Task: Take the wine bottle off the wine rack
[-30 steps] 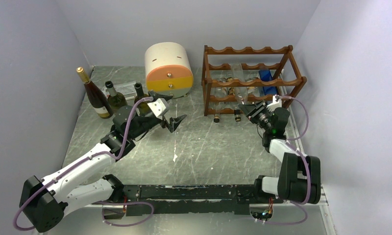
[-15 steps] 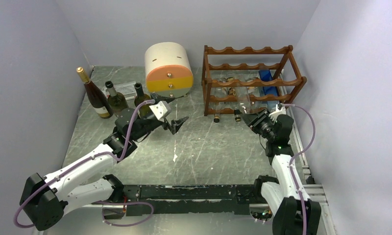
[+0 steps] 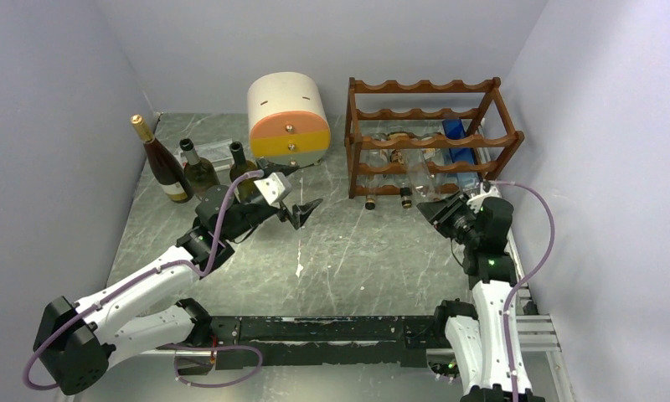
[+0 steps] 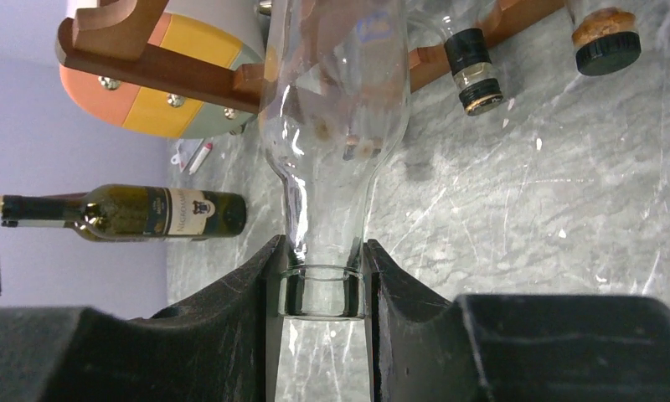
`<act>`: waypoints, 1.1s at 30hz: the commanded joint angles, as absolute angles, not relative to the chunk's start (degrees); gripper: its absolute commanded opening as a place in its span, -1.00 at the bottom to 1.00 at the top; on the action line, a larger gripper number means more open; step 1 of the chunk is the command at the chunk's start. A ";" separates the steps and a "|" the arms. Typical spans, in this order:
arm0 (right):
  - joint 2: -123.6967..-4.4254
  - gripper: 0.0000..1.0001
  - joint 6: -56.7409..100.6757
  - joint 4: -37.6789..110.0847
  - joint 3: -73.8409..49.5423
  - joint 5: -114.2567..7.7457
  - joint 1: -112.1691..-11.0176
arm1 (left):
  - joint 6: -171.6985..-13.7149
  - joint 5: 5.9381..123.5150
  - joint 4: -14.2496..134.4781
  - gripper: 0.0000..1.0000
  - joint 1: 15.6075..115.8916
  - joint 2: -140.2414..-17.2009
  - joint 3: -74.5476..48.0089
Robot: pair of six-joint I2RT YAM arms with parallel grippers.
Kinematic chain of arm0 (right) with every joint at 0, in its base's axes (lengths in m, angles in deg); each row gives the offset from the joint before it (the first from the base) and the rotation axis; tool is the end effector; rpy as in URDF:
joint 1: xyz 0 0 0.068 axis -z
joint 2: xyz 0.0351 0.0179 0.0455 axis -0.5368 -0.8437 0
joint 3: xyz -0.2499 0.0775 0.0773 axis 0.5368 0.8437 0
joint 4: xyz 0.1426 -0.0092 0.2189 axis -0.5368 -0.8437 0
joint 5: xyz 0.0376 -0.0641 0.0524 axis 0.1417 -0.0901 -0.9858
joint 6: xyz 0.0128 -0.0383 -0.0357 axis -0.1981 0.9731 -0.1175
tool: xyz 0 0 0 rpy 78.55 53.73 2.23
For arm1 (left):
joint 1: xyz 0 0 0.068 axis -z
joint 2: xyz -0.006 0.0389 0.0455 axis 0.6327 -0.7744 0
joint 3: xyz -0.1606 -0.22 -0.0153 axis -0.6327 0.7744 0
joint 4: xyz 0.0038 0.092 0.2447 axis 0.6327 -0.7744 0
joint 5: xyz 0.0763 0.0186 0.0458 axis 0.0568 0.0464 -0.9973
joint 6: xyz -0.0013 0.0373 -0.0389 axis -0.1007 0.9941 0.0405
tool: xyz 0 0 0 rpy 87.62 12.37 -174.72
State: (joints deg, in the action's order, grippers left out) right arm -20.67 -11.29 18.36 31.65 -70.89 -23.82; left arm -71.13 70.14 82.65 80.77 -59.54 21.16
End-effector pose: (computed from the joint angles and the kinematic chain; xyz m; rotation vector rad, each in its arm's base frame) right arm 0.1582 -0.0086 0.2660 0.5662 1.9587 0.7884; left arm 0.1686 -0.1604 0.3238 0.8233 1.2504 -0.6200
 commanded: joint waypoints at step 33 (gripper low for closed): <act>-16.61 -1.00 -11.09 -13.77 6.40 -66.84 -23.59 | -74.32 68.95 83.06 0.92 81.20 -60.16 19.26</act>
